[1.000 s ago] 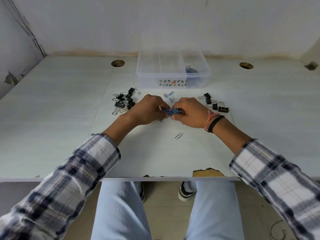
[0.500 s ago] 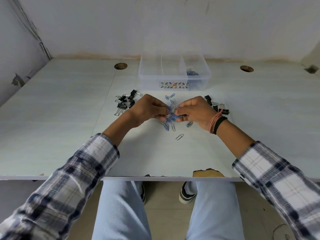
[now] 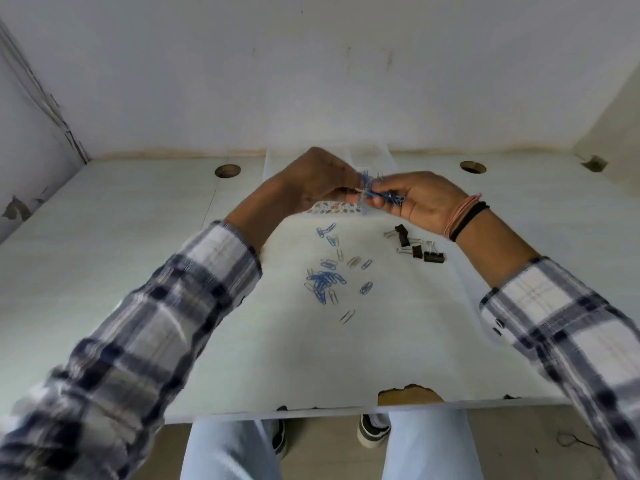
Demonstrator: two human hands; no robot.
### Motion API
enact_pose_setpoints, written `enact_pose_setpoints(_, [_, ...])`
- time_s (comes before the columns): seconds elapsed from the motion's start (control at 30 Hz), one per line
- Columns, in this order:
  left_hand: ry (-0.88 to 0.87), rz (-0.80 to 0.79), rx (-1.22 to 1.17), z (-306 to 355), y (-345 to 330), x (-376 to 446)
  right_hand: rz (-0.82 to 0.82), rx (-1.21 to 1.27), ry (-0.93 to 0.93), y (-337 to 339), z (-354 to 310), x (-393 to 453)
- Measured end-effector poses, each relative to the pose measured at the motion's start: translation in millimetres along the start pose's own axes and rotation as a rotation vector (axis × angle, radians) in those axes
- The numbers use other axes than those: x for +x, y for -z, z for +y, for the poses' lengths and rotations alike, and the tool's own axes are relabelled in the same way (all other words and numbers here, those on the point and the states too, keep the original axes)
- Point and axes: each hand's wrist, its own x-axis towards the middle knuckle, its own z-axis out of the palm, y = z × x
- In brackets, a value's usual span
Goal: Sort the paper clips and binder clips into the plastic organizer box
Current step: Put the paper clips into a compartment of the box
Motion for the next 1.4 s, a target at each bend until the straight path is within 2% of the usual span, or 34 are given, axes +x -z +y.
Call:
enact_pose_setpoints(0.2, [0.096,0.032,0.026,38,-8,79,0.159,-0.100,0.008,23,-48,54])
enact_pose_setpoints(0.4, [0.252,0.004,0.184,30,-19,133,0.180,-0.261,-0.146,27,-62,91])
enact_pose_setpoints(0.5, [0.296,-0.011,0.262,25,-25,144,0.220,-0.304,-0.177,28,-64,102])
enact_pose_setpoints(0.6, [0.321,-0.069,0.334,28,-23,139,0.192,-0.358,-0.218,27,-66,99])
enact_pose_setpoints(0.73, [0.282,-0.054,0.283,34,-20,123,0.204,-0.197,-0.116,27,-64,86])
enact_pose_setpoints(0.8, [0.228,-0.016,0.276,33,-17,111,0.230,-0.227,-0.056,25,-59,71])
enact_pose_setpoints(0.9, [0.161,-0.032,0.291,30,-10,80,0.176,-0.445,0.012,21,-43,43])
enact_pose_setpoints(0.97, [0.131,-0.109,0.376,25,-7,48,0.041,-0.673,-0.009,13,-26,21])
enact_pose_setpoints(1.03, [0.128,-0.270,0.614,10,-8,19,-0.097,-0.995,-0.069,3,-4,6])
enact_pose_setpoints(1.1, [0.147,-0.384,0.967,-11,-7,-1,-0.196,-1.318,-0.129,-5,18,0])
enact_pose_setpoints(1.17, [0.143,-0.360,1.209,-34,-4,-12,-0.230,-1.539,-0.101,-13,36,0])
enact_pose_setpoints(1.23, [0.115,-0.313,1.274,-53,-2,-21,-0.196,-1.665,-0.018,-20,50,4])
enact_pose_setpoints(1.4, [0.031,-0.219,1.181,-83,7,-35,-0.154,-1.744,0.083,-30,65,15])
